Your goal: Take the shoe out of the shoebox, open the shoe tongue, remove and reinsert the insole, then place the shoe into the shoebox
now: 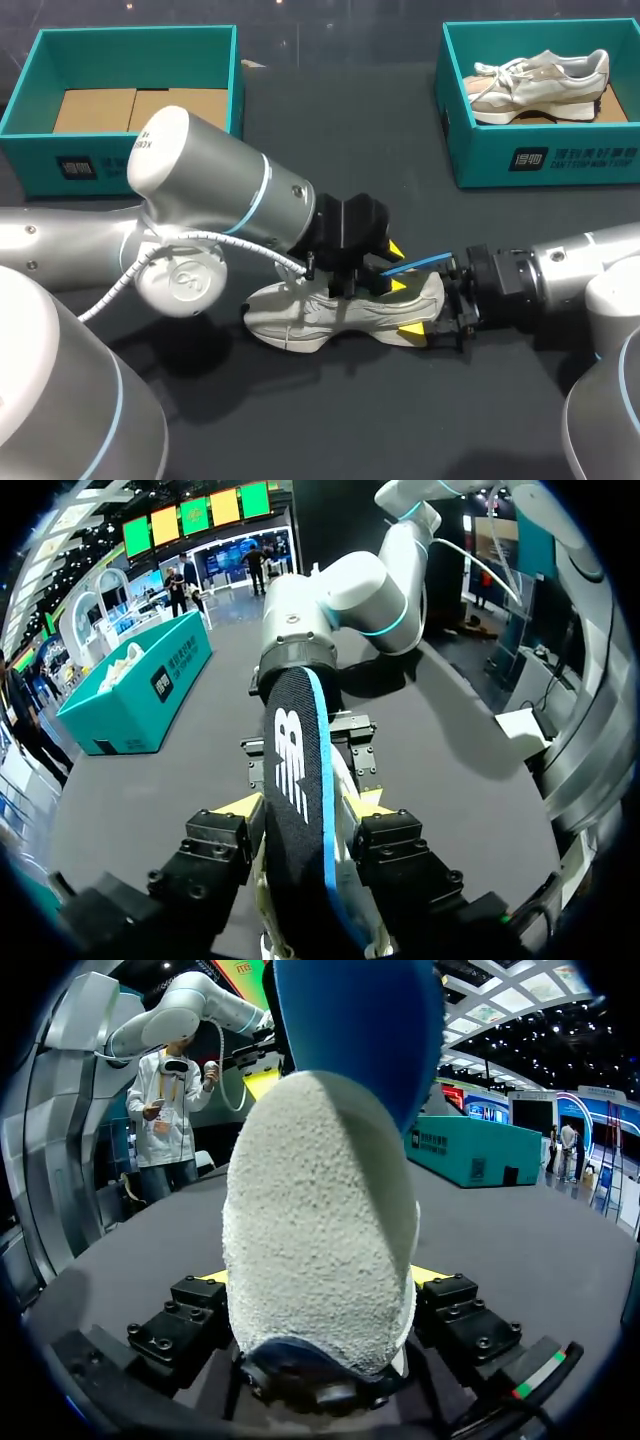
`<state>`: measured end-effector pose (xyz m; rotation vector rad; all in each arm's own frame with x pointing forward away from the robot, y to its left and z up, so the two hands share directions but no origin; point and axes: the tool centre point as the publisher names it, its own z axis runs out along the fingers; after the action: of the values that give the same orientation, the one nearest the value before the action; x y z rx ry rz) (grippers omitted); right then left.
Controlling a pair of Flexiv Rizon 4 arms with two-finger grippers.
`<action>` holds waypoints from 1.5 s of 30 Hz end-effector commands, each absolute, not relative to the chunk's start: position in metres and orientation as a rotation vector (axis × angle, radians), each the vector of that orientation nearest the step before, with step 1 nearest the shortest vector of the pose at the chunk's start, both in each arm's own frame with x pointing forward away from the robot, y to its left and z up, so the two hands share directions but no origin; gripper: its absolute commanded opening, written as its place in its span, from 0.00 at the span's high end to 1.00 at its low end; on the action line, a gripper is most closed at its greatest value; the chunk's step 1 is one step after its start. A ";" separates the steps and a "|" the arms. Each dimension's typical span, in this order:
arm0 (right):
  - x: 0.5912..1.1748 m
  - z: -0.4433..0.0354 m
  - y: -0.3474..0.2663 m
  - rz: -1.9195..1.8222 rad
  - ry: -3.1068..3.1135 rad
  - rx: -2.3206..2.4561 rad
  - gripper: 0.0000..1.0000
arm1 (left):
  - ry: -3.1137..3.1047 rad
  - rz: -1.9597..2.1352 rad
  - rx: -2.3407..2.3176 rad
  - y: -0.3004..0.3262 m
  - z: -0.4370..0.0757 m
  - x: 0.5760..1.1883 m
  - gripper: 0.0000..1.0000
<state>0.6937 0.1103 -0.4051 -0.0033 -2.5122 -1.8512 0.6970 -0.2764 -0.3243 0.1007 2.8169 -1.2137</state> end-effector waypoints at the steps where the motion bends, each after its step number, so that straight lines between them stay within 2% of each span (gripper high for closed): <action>1: 0.692 -0.405 0.112 -1.846 -2.517 -0.006 1.00 | 2.821 -1.218 0.104 -0.284 -0.330 0.700 0.54; 3: 0.692 -0.405 0.112 -1.846 -2.517 -0.006 1.00 | 2.827 -1.212 0.103 -0.286 -0.331 0.701 0.58; 5: 0.692 -0.405 0.112 -1.846 -2.517 -0.006 1.00 | 2.831 -1.204 0.099 -0.287 -0.331 0.702 0.69; 8: 0.692 -0.405 0.112 -1.846 -2.517 -0.006 1.00 | 2.834 -1.191 0.092 -0.288 -0.329 0.704 1.00; 26: 0.692 -0.405 0.112 -1.846 -2.517 -0.006 1.00 | 2.972 -1.275 0.190 -0.291 -0.289 0.708 1.00; 34: 0.692 -0.405 0.112 -1.846 -2.517 -0.006 1.00 | 2.973 -1.462 0.288 -0.304 -0.251 0.699 1.00; 45: 0.692 -0.405 0.112 -1.846 -2.517 -0.006 1.00 | 2.913 -1.708 0.381 -0.322 -0.173 0.688 1.00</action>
<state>0.6935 0.1106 -0.4051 -0.0032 -2.5122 -1.8515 0.6898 -0.3242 -0.1872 0.3732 2.9056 -1.7057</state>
